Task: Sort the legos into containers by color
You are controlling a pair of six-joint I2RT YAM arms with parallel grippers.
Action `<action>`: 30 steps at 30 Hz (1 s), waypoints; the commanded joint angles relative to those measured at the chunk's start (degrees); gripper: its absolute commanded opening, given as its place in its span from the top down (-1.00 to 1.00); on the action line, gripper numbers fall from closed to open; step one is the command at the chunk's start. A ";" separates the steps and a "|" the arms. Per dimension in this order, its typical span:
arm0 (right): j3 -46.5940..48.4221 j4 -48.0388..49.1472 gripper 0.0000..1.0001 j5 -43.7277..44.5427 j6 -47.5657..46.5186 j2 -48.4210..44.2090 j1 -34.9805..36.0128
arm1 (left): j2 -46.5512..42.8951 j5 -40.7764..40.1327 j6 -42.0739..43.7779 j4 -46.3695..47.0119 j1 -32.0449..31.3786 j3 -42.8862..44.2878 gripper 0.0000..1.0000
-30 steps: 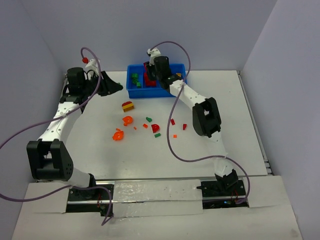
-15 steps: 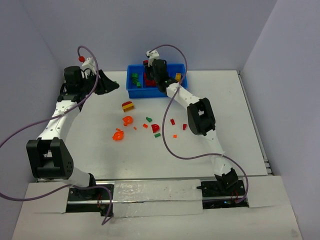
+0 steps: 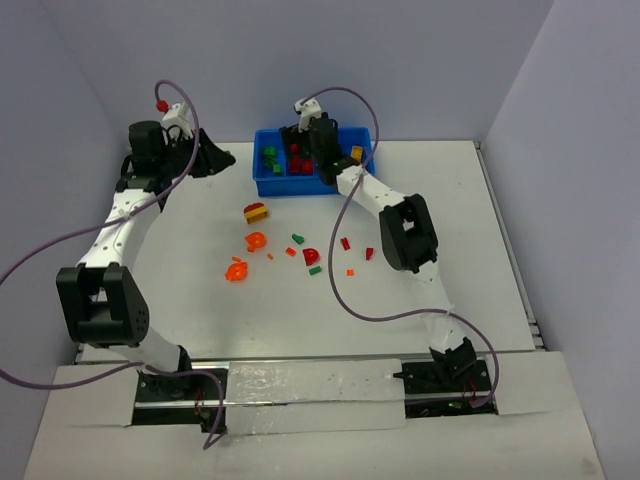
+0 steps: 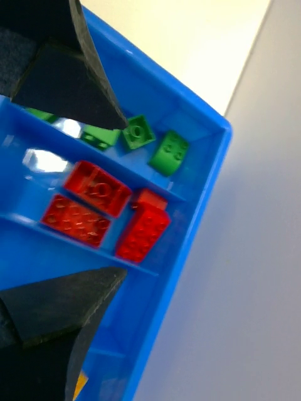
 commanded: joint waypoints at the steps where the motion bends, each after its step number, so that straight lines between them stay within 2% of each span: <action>1: -5.20 2.12 -0.98 -1.55 -0.67 -14.23 -1.22 | 5.44 -4.76 2.90 1.48 -1.47 9.31 1.00; 7: -13.75 -8.31 -1.00 -3.10 1.00 -28.07 -5.53 | 16.01 -12.17 4.77 1.38 -5.70 21.14 1.00; 10: -21.57 -12.99 -1.00 -5.12 1.73 -34.59 -8.91 | 22.56 -14.66 5.08 2.29 -7.10 27.09 1.00; 16: -35.47 -15.72 -1.00 -7.24 2.85 -46.70 -15.44 | 33.55 -16.17 5.75 0.75 -8.61 37.17 1.00; 22: -41.53 -15.53 -1.00 -9.49 8.82 -49.79 -18.85 | 39.53 -17.69 5.57 3.53 -9.43 41.21 0.95; 30: -39.88 -16.53 -1.00 -11.67 10.29 -47.91 -18.85 | 44.37 -18.41 6.17 3.19 -9.65 44.29 0.74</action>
